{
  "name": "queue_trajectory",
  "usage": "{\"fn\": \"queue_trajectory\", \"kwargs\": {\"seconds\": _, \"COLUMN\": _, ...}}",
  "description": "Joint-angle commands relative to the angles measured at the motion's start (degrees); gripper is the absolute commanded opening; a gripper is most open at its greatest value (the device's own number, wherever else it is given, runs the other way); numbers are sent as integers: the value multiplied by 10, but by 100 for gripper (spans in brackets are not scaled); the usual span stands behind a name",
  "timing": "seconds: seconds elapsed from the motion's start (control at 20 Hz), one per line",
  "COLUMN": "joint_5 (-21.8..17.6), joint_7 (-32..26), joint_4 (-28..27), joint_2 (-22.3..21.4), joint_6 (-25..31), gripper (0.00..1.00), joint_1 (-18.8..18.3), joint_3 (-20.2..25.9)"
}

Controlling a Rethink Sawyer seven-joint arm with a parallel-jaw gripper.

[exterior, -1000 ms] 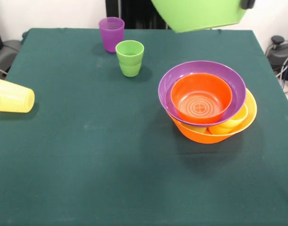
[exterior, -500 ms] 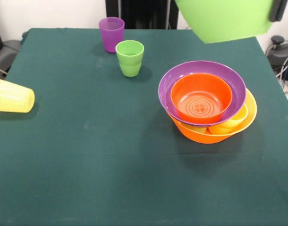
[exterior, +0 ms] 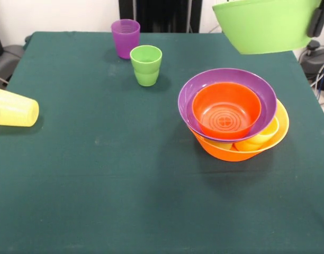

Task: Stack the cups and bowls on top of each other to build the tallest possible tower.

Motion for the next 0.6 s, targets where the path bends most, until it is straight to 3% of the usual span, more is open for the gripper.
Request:
{"fn": "queue_trajectory", "kwargs": {"seconds": 0.05, "joint_5": -16, "joint_7": 136, "joint_4": 32, "joint_2": 33, "joint_6": 97, "gripper": 0, "joint_1": 7, "joint_3": 6}}
{"fn": "queue_trajectory", "kwargs": {"seconds": 0.6, "joint_5": -2, "joint_7": 148, "joint_4": 38, "joint_2": 56, "joint_6": 100, "gripper": 0, "joint_1": 3, "joint_3": 3}}
